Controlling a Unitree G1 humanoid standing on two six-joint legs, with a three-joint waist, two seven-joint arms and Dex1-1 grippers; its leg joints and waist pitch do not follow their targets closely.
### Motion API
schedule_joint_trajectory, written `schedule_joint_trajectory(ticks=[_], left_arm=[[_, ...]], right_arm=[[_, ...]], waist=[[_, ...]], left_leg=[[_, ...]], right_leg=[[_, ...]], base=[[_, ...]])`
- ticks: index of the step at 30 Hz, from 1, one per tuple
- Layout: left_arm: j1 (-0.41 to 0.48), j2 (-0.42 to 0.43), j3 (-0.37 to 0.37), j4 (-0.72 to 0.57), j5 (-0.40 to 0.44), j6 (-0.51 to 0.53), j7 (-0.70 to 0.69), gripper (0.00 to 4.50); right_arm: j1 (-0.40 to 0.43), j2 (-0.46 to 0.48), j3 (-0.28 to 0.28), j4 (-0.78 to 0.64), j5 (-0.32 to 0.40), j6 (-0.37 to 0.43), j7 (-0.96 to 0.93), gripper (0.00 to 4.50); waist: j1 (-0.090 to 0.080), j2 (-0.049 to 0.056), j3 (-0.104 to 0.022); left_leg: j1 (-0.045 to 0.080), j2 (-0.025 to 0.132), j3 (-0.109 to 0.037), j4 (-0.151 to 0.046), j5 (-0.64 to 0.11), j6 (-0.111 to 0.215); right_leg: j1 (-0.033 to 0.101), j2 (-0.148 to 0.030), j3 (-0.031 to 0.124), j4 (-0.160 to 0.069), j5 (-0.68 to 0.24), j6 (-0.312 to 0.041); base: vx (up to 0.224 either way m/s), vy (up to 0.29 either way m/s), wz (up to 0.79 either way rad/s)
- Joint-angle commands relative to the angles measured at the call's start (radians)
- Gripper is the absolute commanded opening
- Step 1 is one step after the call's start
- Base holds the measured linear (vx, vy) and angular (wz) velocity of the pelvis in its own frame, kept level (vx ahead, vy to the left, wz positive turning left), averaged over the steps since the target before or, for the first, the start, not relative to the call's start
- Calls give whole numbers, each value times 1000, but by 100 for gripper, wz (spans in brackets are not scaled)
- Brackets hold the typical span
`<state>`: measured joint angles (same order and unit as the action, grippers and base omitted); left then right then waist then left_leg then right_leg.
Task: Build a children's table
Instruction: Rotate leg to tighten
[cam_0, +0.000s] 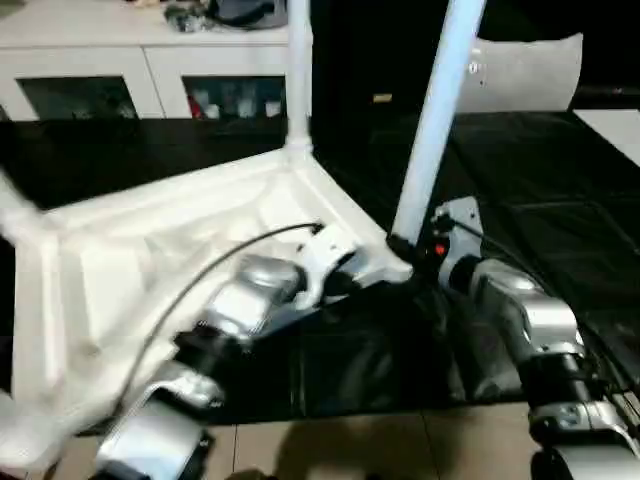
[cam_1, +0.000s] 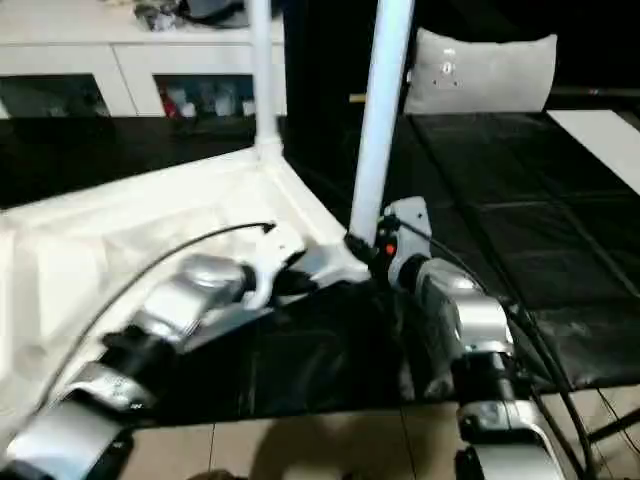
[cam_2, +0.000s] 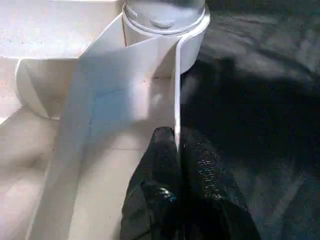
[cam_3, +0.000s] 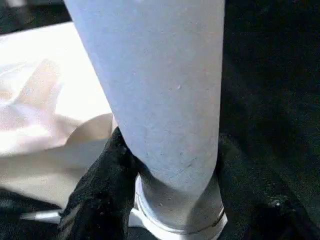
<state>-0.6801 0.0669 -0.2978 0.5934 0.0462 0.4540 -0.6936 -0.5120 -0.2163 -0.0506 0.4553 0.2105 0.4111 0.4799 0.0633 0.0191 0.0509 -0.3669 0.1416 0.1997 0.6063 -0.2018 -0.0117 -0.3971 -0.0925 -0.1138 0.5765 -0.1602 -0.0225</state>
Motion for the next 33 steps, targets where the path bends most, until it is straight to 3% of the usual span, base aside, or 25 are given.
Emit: schedule_joint_trajectory(ticks=[1, 7, 12, 17, 19, 21, 25, 30, 33], left_arm=[[-23, -25, 42, -3, -16, -37, 58, 0], [-5, -2, 16, -25, 5, -26, 3, 0], [20, 52, -21, -42, -3, -74, -87, 0], [58, 147, -75, -71, 7, -172, -246, 0], [66, 169, -87, -82, 6, -183, -288, 0], [80, 219, -112, -106, 2, -221, -380, 0], [89, 270, -136, -127, -7, -285, -477, 0], [96, 330, -173, -152, -12, -324, -596, 0], [90, 353, -187, -151, -6, -348, -639, 0]], right_arm=[[9, 30, 36, 27, 1, 3, 18, 257], [26, 30, 15, -13, 21, -20, 73, 313], [46, -33, 21, -37, 40, -47, 161, 364], [91, -161, 62, -102, 43, -35, 360, 412], [98, -187, 74, -110, 38, -43, 404, 412], [115, -246, 109, -121, 22, -78, 497, 412], [127, -282, 126, -128, 31, -115, 580, 412], [144, -322, 152, -159, 71, -124, 716, 361], [155, -343, 171, -177, 88, -117, 787, 352]], waist=[[10, -17, -65], [20, -12, -70], [26, -9, -69], [32, -7, -66], [32, -13, -65], [36, -9, -63], [46, -7, -63], [62, -6, -65], [72, -7, -64]], left_leg=[[6, 88, -50, -76, -198, 43], [5, 90, -46, -73, -132, 85], [8, 94, -47, -75, -167, 76], [10, 98, -47, -78, -186, 70], [11, 99, -46, -79, -194, 66], [12, 101, -47, -79, -207, 61], [14, 103, -47, -81, -222, 51], [16, 109, -45, -82, -209, 52], [16, 108, -45, -81, -211, 49]], right_leg=[[51, -97, 63, -81, -344, -160], [53, -94, 62, -71, -273, -188], [54, -96, 61, -73, -292, -183], [52, -95, 62, -75, -314, -174], [51, -95, 62, -75, -324, -173], [50, -97, 63, -76, -348, -166], [46, -98, 64, -77, -365, -167], [46, -96, 67, -64, -303, -193], [47, -100, 67, -67, -315, -192]], base=[[0, 0, 0], [0, 0, 0], [0, 0, 0], [0, 0, 0], [0, 0, 0], [0, 0, 0], [0, 0, 0], [0, 0, 0], [0, 0, 0]])
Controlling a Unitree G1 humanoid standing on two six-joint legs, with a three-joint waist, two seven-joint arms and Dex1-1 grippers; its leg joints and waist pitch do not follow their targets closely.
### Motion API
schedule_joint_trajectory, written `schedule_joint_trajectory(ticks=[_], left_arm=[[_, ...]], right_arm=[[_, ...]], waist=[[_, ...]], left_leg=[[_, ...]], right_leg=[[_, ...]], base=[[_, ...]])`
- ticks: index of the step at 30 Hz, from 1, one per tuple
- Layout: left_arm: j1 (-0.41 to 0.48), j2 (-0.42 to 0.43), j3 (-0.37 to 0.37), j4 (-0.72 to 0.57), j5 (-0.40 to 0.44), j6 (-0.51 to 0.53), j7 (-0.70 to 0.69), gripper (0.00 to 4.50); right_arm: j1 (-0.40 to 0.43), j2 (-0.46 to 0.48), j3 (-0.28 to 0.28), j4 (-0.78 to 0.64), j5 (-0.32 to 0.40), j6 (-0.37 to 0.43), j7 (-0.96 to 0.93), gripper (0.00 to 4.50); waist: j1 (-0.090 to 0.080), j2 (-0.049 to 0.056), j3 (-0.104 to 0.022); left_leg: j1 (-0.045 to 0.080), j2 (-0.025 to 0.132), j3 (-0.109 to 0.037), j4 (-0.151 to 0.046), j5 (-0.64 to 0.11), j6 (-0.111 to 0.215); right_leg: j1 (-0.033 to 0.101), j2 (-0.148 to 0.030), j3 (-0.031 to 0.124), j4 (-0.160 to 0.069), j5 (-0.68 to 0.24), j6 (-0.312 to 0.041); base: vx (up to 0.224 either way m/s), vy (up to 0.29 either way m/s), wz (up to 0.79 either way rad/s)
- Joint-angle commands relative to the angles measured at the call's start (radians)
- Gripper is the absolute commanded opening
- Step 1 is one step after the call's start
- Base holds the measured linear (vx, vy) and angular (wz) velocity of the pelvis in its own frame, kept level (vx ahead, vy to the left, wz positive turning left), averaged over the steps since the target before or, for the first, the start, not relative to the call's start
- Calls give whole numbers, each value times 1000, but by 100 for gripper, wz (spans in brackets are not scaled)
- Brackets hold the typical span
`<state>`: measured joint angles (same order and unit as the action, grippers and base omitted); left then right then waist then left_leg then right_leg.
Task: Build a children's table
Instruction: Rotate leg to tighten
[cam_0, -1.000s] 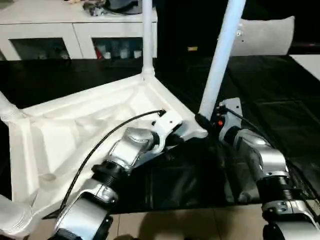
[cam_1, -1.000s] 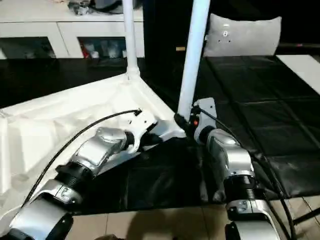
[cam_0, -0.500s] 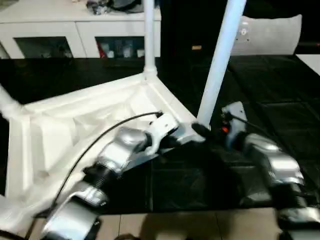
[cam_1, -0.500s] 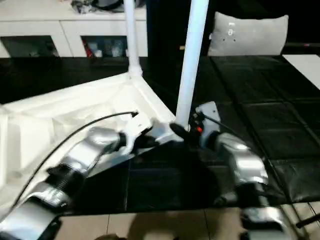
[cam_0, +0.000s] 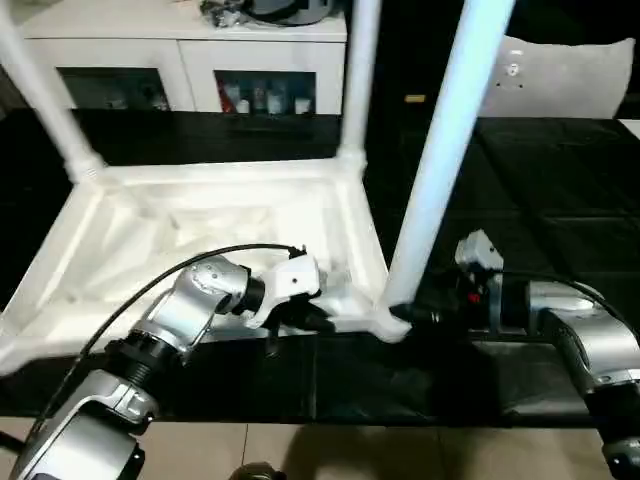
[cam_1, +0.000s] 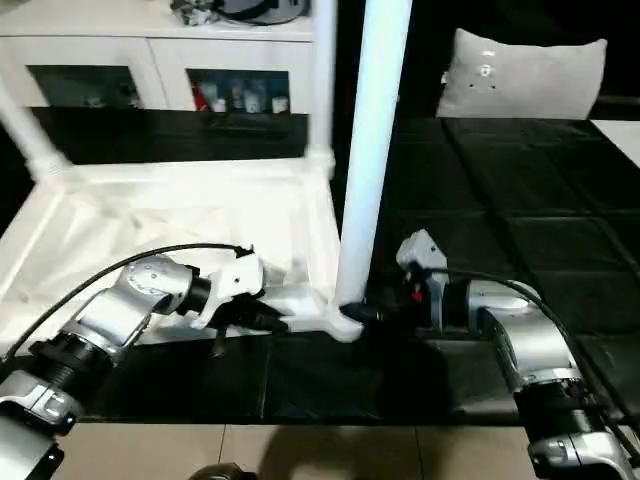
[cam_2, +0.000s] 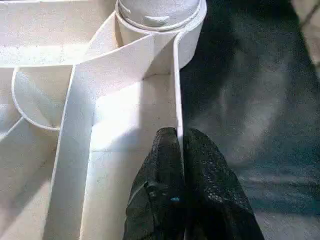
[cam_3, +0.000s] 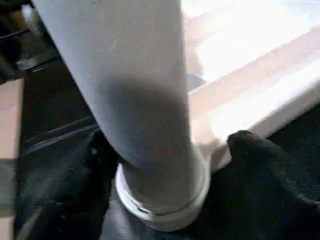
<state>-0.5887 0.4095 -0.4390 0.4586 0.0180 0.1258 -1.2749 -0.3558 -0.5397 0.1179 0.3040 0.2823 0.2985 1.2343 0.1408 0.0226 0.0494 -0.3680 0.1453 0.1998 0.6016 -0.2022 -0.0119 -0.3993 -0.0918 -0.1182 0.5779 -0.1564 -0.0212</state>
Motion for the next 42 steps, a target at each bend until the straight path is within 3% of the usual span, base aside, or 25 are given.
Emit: schedule_joint_trajectory(ticks=[1, 6, 15, 22, 24, 28, 29, 31, 34, 35, 37, 40, 42], left_arm=[[-3, 17, -50, -17, 23, -27, -70, 0], [-10, 34, -60, -8, 29, -61, -108, 0], [-11, 34, -59, 4, 32, -77, -108, 0], [6, 7, -45, -9, 11, -42, -82, 0], [9, -3, -39, -17, 5, -23, -69, 0], [-3, -92, 10, -24, -13, 118, 75, 0], [-8, -123, 24, -23, -16, 155, 122, 0], [-23, -180, 48, -8, -15, 213, 209, 0], [-43, -240, 75, 18, -10, 264, 308, 0], [-54, -275, 94, 36, -7, 283, 366, 0], [-69, -330, 126, 58, 5, 311, 464, 0], [-71, -357, 138, 55, 14, 328, 506, 0], [-61, -363, 138, 32, 17, 348, 510, 0]], right_arm=[[2, -24, 8, -30, 22, -2, 50, 327], [20, -29, 22, -55, 55, 23, 122, 285], [34, -25, 28, -62, 64, 35, 136, 206], [47, 5, 11, -97, 97, 86, 101, 196], [48, 16, 5, -101, 98, 92, 74, 196], [0, 124, -27, -41, 23, 99, -189, 195], [-19, 158, -34, -8, -6, 89, -267, 191], [-53, 212, -51, 43, -45, 81, -397, 177], [-95, 276, -85, 105, -66, 85, -548, 150], [-109, 297, -95, 125, -70, 83, -598, 141], [-126, 333, -118, 152, -80, 68, -674, 141], [-133, 356, -140, 168, -83, 53, -721, 103], [-136, 365, -155, 184, -97, 39, -748, 95]], waist=[[-2, -10, -63], [2, -11, -61], [4, -11, -64], [6, -10, -64], [2, -10, -63], [-13, -10, -55], [-26, -13, -54], [-47, -13, -52], [-69, -14, -56], [-79, -15, -59], [-79, -16, -60], [-74, -17, -64], [-70, -16, -68]], left_leg=[[18, 105, -45, -77, -213, 46], [19, 107, -47, -79, -228, 37], [17, 105, -47, -78, -211, 31], [19, 106, -47, -78, -210, 30], [18, 105, -47, -79, -217, 26], [24, 101, -52, -82, -269, -5], [21, 93, -59, -80, -295, -17], [23, 92, -61, -79, -314, -24], [12, 92, -65, -80, -312, -19], [15, 87, -61, -76, -302, -6], [14, 83, -52, -71, -261, 15], [9, 84, -50, -71, -213, 38], [5, 88, -50, -71, -165, 57]], right_leg=[[49, -101, 72, -69, -333, -190], [48, -102, 71, -73, -374, -175], [48, -101, 71, -69, -349, -181], [48, -101, 71, -70, -356, -176], [49, -102, 71, -72, -364, -176], [42, -102, 67, -84, -468, -154], [49, -108, 57, -97, -564, -113], [43, -102, 52, -105, -592, -96], [49, -103, 53, -100, -544, -103], [44, -101, 55, -101, -516, -113], [43, -99, 59, -100, -468, -135], [49, -97, 60, -92, -421, -143], [53, -96, 62, -78, -325, -168]], base=[[0, 0, 0], [0, 0, 0], [0, 0, 0], [0, 0, 0], [0, 0, 0], [0, 0, 0], [0, 0, 0], [0, 0, 0], [0, 0, 0], [0, 0, 0], [0, 0, 0], [0, 0, 0], [0, 0, 0]])
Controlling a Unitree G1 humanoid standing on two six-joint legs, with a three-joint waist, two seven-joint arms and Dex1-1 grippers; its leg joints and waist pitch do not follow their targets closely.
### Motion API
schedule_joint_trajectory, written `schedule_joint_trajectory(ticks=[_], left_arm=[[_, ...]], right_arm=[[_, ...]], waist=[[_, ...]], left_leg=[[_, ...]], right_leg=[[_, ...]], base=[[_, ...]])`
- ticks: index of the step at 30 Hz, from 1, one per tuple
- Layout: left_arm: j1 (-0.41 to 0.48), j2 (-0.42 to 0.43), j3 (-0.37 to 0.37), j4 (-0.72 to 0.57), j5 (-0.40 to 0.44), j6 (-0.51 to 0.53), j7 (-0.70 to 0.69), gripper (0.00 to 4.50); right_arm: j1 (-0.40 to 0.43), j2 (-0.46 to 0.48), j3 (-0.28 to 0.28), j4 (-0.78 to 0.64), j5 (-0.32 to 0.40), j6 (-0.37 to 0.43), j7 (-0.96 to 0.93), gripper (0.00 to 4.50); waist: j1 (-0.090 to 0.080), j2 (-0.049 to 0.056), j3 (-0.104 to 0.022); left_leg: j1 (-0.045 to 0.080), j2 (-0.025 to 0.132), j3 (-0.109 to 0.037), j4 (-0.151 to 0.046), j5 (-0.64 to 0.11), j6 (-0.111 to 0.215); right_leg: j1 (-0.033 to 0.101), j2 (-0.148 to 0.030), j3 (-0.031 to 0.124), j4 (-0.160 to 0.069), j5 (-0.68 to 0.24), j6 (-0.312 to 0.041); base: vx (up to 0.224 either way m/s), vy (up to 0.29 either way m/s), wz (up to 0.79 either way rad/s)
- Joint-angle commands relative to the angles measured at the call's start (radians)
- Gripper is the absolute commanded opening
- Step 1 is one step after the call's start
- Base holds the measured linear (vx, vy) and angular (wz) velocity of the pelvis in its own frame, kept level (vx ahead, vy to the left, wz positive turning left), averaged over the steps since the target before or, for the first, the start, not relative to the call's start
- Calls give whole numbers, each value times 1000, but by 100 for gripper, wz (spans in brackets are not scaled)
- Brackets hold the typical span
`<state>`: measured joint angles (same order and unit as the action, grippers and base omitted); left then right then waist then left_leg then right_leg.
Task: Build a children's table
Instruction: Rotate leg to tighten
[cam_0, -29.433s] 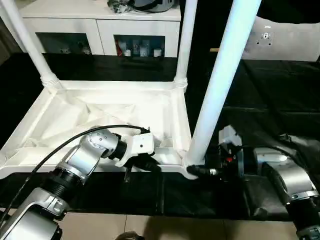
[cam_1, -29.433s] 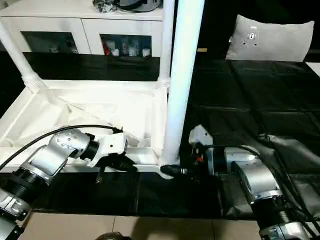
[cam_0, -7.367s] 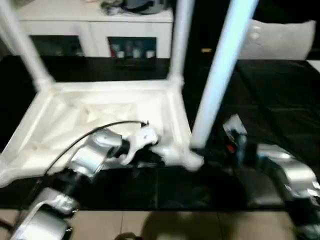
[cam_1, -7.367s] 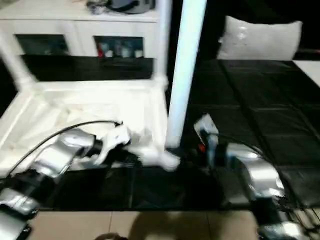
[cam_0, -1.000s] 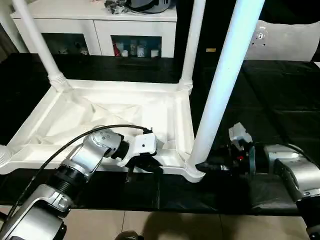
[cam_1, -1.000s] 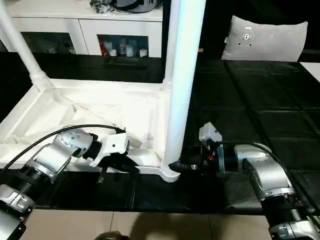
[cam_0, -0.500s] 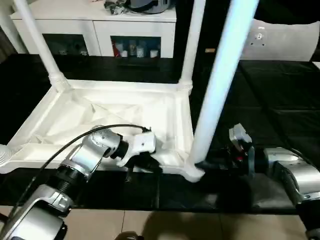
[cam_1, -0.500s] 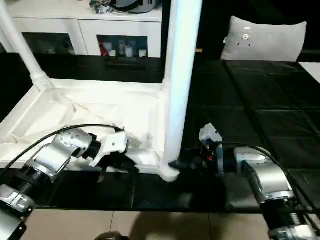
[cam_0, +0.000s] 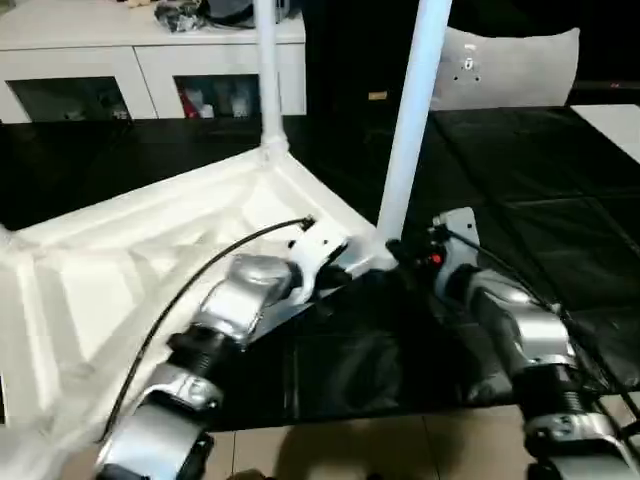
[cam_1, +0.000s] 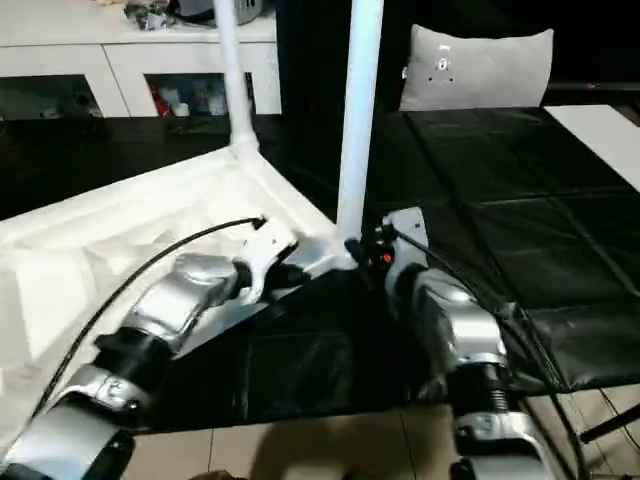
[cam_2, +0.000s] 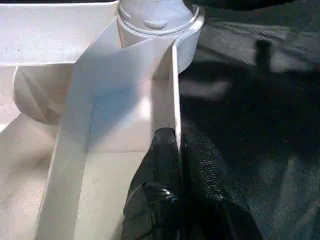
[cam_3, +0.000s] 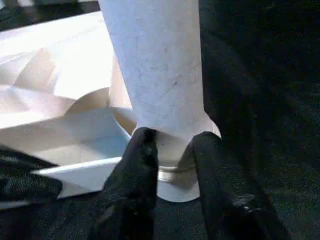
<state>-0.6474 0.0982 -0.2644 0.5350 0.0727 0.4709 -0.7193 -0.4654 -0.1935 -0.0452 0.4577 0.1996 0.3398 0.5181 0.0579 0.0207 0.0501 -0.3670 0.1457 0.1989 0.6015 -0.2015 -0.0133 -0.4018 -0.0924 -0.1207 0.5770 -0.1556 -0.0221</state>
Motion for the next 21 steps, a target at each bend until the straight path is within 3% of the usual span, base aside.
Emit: schedule_joint_trajectory(ticks=[1, 4, 7, 10, 13, 14, 21], left_arm=[[1, -47, -40, -49, -32, 5, -45, 0], [0, -27, -43, -37, -13, -4, -30, 0], [-5, -6, -41, -13, 5, -22, -21, 0], [-5, 19, -41, 0, 18, -42, -22, 0], [3, 59, -51, 1, 30, -71, -53, 0], [7, 80, -60, -2, 32, -87, -84, 0], [19, 156, -110, -19, 28, -152, -220, 0]], right_arm=[[-25, 17, 5, 33, -18, -12, -35, 76], [-16, 4, 4, 23, -15, -24, -23, 64], [-2, -21, 5, 15, -26, -52, -10, 58], [10, -52, -21, 9, 3, -74, 44, 86], [28, -110, -38, -16, 38, -85, 139, 99], [41, -146, -29, -43, 54, -82, 210, 123], [76, -264, 27, -115, 89, -63, 448, 177]], waist=[[13, -12, -70], [14, -10, -72], [13, -8, -68], [15, -8, -66], [29, -9, -66], [33, -11, -65], [41, -11, -63]], left_leg=[[3, 88, -48, -70, -147, 68], [2, 87, -46, -67, -124, 85], [5, 89, -46, -69, -152, 84], [7, 88, -46, -70, -180, 72], [10, 89, -45, -70, -182, 76], [9, 90, -44, -71, -178, 79], [10, 93, -47, -72, -196, 81]], right_leg=[[56, -94, 65, -71, -278, -185], [59, -95, 65, -66, -231, -204], [57, -92, 63, -72, -259, -203], [57, -94, 64, -78, -309, -190], [57, -93, 65, -79, -318, -176], [56, -92, 66, -78, -316, -173], [56, -95, 65, -80, -347, -169]], base=[[0, 0, 0], [0, 0, 0], [0, 0, 0], [0, 0, 0], [0, 0, 0], [0, 0, 0], [0, 0, 0]])
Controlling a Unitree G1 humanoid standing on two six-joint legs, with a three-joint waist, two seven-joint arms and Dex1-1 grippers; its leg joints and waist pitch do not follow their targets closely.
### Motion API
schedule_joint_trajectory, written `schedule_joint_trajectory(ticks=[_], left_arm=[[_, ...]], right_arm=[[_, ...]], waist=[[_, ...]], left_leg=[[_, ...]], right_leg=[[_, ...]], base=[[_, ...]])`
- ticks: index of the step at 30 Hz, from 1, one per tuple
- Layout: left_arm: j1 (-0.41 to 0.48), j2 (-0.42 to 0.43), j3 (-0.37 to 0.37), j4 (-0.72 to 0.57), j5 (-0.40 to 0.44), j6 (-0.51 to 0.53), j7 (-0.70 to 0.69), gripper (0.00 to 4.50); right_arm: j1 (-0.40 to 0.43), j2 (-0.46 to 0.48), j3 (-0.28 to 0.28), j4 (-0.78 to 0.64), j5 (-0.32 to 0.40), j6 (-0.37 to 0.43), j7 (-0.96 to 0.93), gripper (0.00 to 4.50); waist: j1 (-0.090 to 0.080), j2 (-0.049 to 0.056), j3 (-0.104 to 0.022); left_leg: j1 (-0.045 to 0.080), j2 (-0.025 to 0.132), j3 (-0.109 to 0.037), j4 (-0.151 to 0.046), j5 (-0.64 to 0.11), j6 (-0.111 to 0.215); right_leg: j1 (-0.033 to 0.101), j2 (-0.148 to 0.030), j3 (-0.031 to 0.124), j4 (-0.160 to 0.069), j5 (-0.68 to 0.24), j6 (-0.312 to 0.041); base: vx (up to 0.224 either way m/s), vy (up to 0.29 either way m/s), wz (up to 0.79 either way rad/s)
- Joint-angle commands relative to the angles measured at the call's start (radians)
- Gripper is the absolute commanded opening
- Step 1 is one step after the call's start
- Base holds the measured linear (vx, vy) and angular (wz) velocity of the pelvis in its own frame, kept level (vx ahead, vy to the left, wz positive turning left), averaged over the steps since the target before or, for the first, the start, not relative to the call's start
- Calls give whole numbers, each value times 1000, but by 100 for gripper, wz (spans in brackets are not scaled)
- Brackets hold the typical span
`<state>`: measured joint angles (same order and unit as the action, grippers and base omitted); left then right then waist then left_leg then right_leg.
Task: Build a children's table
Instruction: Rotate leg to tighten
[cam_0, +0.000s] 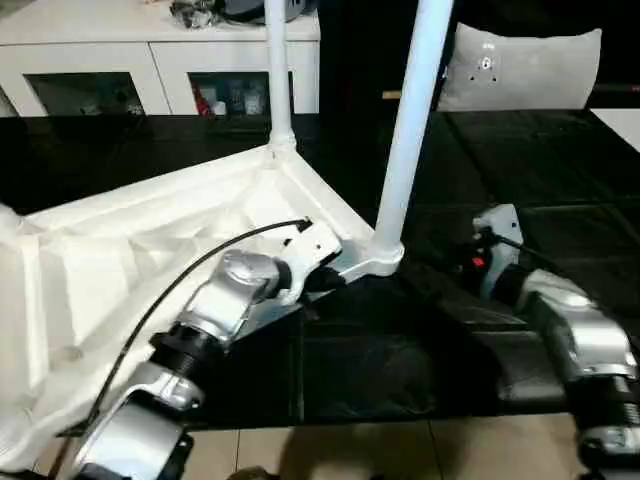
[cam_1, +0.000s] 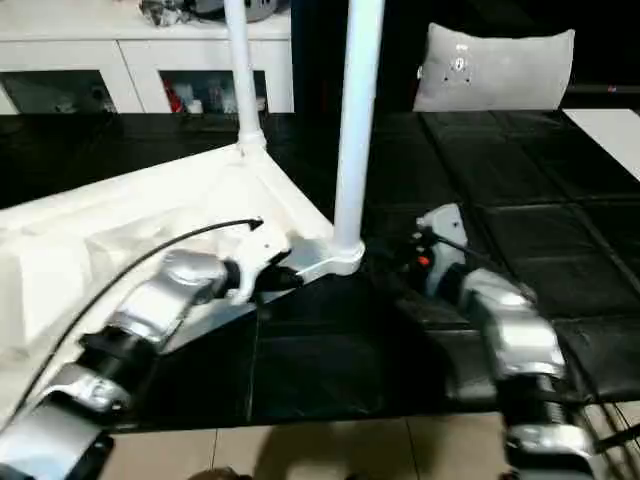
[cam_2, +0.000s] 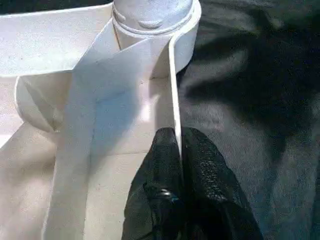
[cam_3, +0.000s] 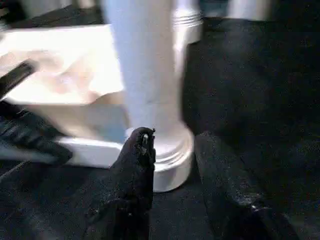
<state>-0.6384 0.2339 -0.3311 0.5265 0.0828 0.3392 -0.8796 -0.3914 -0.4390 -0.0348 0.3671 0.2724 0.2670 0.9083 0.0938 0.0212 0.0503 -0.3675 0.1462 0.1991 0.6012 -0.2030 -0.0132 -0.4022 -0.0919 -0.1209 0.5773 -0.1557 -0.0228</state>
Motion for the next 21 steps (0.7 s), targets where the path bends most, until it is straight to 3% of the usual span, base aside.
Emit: schedule_joint_trajectory(ticks=[1, 2, 3, 4, 12, 17, 21], left_arm=[[12, 35, -54, -14, 17, -32, -85, 0], [15, 50, -67, -19, 16, -46, -116, 0], [16, 55, -71, -21, 15, -51, -128, 0], [18, 69, -81, -26, 14, -68, -159, 0], [43, 141, -133, -94, -16, -165, -349, 0], [54, 152, -153, -136, -38, -180, -419, 0], [49, 149, -157, -134, -39, -194, -435, 0]], right_arm=[[6, -36, 26, -33, 23, 15, 95, 180], [9, -51, 37, -41, 28, 21, 129, 203], [10, -56, 42, -43, 28, 22, 140, 203], [11, -69, 53, -49, 28, 24, 170, 215], [2, -103, 109, -46, -12, -16, 243, 267], [21, -103, 138, -74, 21, 5, 336, 267], [25, -103, 155, -68, 34, 11, 377, 230]], waist=[[7, -11, -64], [8, -10, -63], [8, -16, -63], [11, -12, -63], [33, -14, -66], [47, -12, -64], [49, -13, -63]], left_leg=[[12, 93, -48, -72, -199, 80], [11, 96, -48, -73, -199, 78], [12, 96, -47, -73, -200, 78], [13, 97, -47, -73, -199, 76], [18, 103, -45, -74, -182, 53], [18, 105, -44, -75, -196, 50], [19, 104, -44, -75, -201, 45]], right_leg=[[57, -94, 64, -80, -350, -169], [56, -95, 66, -77, -343, -172], [55, -95, 66, -79, -345, -173], [54, -96, 66, -77, -345, -177], [50, -99, 70, -66, -313, -191], [50, -101, 72, -68, -331, -189], [49, -100, 72, -69, -338, -188]], base=[[0, 0, 0], [0, 0, 0], [0, 0, 0], [0, 0, 0], [0, 0, 0], [0, 0, 0], [0, 0, 0]])
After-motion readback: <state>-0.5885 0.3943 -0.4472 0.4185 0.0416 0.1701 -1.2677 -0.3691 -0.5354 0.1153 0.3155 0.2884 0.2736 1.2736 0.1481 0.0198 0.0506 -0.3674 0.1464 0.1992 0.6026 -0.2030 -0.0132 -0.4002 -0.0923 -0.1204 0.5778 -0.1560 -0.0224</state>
